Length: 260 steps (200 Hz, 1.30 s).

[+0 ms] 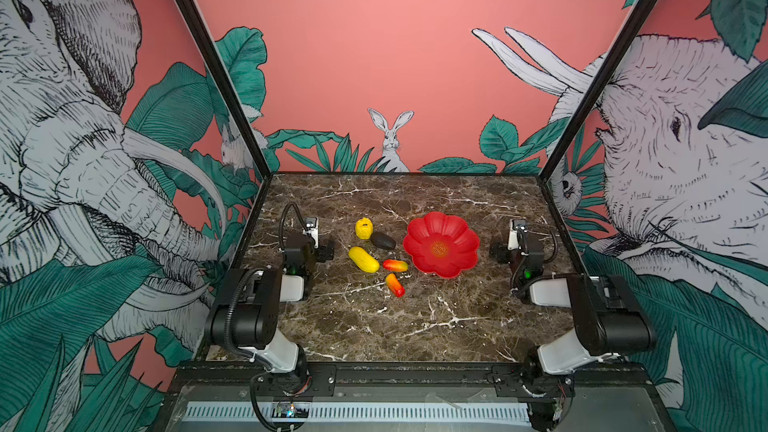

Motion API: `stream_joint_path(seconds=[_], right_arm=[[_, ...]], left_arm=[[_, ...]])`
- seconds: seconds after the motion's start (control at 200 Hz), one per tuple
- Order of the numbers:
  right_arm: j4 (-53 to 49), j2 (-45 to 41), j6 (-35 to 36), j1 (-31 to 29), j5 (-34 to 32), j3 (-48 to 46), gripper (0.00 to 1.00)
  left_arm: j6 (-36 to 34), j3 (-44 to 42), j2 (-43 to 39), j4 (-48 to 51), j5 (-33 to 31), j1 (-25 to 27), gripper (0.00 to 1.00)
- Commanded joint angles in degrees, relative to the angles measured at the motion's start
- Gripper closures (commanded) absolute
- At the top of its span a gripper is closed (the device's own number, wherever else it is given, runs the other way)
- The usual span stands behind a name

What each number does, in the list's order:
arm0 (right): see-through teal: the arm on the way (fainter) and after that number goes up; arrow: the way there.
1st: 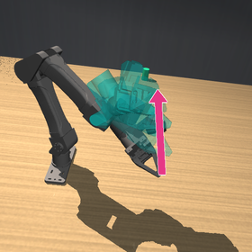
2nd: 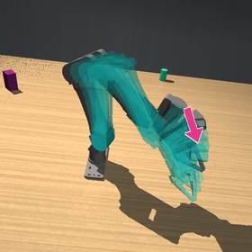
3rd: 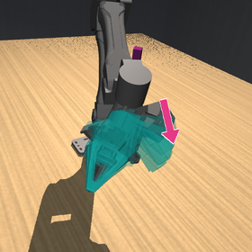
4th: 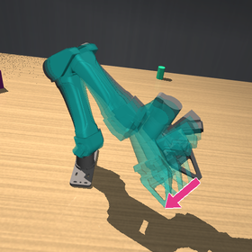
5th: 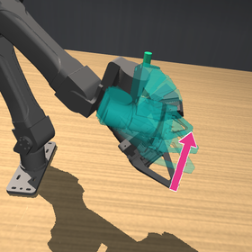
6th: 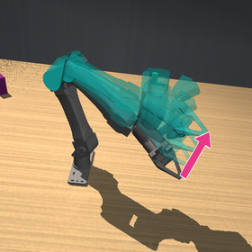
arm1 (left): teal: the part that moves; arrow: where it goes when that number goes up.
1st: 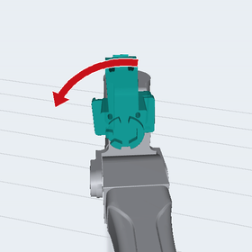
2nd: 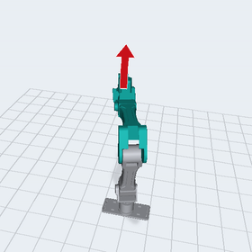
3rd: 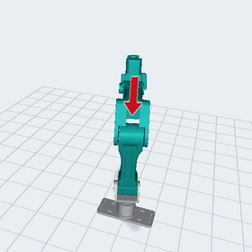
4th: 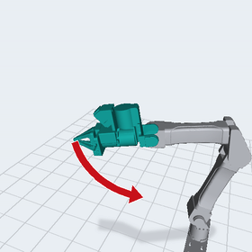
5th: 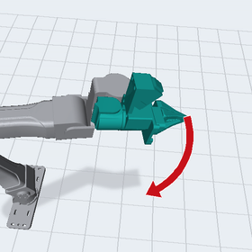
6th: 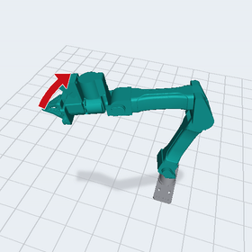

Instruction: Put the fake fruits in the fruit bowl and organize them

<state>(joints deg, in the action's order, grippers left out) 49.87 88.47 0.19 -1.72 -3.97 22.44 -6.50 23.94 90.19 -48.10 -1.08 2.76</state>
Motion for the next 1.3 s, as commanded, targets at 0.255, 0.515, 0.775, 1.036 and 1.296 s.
stream_joint_path(seconds=[0.255,0.515,0.775,1.036,1.296], right_arm=[[1.5,0.4,-0.1,0.1,0.3,0.4,0.01],[1.4,0.4,-0.1,0.1,0.3,0.4,0.01],[1.4,0.4,-0.1,0.1,0.3,0.4,0.01],[1.3,0.4,-0.1,0.1,0.3,0.4,0.01],[1.9,-1.5,0.3,0.1,1.0,-0.5,0.01]], left_arm=[[-0.4,0.0,-1.3,-0.9,0.3,-0.4,0.00],[-0.4,0.0,-1.2,-1.0,0.3,-0.4,0.00],[-0.4,0.1,-1.1,-1.1,0.4,-0.4,0.00],[-0.4,0.1,-1.1,-1.1,0.4,-0.4,0.00],[-1.8,0.6,-4.0,1.2,2.1,-0.2,0.00]])
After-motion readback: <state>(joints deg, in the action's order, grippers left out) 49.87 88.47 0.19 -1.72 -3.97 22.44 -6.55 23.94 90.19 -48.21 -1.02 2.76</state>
